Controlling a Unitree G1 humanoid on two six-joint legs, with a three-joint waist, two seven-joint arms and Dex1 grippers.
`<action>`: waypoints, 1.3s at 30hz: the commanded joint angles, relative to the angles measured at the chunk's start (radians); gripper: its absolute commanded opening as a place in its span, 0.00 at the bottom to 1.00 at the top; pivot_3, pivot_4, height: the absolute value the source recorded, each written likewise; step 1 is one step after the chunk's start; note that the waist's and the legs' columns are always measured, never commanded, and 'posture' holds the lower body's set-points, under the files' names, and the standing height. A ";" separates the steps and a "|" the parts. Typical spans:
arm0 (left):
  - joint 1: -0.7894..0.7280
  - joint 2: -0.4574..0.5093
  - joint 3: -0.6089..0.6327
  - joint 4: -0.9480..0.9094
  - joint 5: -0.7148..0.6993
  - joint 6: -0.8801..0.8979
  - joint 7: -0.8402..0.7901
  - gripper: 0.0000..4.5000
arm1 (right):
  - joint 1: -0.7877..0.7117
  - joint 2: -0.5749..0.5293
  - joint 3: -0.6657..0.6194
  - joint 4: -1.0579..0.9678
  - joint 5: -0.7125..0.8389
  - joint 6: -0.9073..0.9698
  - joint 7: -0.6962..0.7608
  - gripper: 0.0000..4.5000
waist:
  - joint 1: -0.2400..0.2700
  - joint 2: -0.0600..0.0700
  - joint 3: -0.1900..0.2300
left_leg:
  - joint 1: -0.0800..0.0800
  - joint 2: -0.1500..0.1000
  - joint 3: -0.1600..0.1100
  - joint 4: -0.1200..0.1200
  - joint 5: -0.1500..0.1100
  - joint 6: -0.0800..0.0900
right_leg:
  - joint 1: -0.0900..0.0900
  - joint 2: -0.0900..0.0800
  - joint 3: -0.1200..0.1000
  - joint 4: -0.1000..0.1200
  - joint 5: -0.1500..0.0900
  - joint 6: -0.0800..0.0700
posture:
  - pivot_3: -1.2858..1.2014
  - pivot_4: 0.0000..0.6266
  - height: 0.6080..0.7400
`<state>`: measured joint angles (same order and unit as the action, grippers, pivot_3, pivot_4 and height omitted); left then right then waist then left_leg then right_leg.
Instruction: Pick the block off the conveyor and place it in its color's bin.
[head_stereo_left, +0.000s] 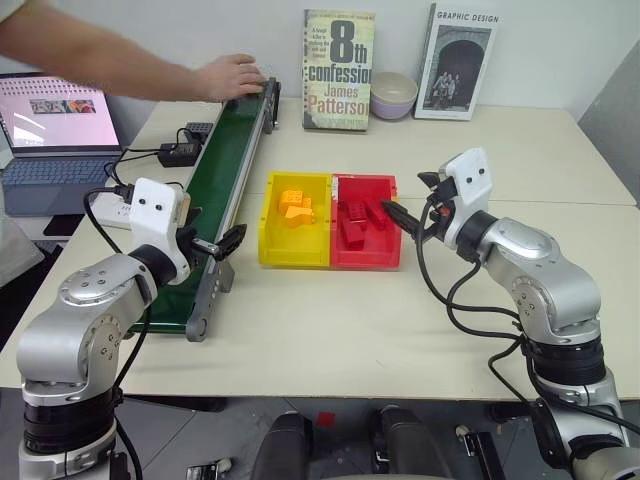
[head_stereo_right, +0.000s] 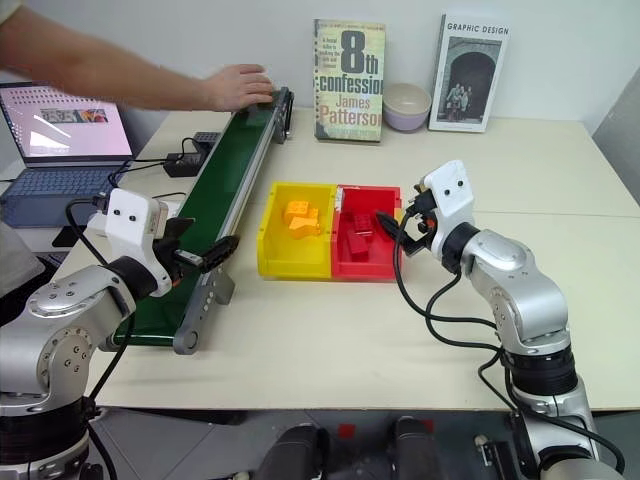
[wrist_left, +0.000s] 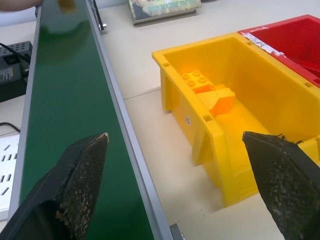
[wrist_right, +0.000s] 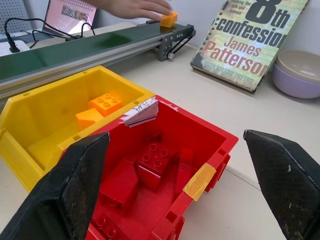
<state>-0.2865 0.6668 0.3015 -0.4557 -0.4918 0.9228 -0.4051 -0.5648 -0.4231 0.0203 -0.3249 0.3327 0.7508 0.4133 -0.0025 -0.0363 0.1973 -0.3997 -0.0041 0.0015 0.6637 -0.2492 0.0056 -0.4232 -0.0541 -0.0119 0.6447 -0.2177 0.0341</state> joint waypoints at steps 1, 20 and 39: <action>-0.008 0.007 0.007 -0.010 0.001 -0.030 -0.009 1.00 | -0.008 -0.005 -0.019 -0.028 0.000 -0.019 0.003 1.00 | 0.000 0.000 0.000 | 0.000 0.000 0.000 0.000 0.000 0.000 | 0.000 0.000 0.000 0.000 0.000 0.000 | 0.52 0.24 1.00; -0.003 -0.091 0.097 0.088 0.062 -0.121 0.141 1.00 | -0.087 -0.048 0.001 0.027 0.127 -0.121 0.325 1.00 | 0.000 0.000 0.000 | 0.000 0.000 -0.001 0.000 0.000 0.000 | 0.000 0.000 0.000 0.000 0.000 0.000 | 0.52 0.24 1.00; -0.085 -0.207 0.036 0.114 0.130 -0.144 0.280 1.00 | -0.127 -0.076 -0.007 0.008 0.265 -0.109 0.469 1.00 | 0.001 0.000 0.000 | 0.000 0.000 -0.001 0.000 0.000 0.000 | 0.000 -0.002 0.000 0.000 0.000 0.000 | 0.52 0.24 1.00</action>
<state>-0.3363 0.4565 0.3380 -0.3220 -0.3711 0.7990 -0.1346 -0.6821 -0.4913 0.0305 -0.2739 0.5742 0.6504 0.8786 -0.0016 -0.0365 0.1972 -0.3997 -0.0036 0.0003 0.6638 -0.2492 0.0056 -0.4228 -0.0560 -0.0123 0.6448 -0.2174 0.0339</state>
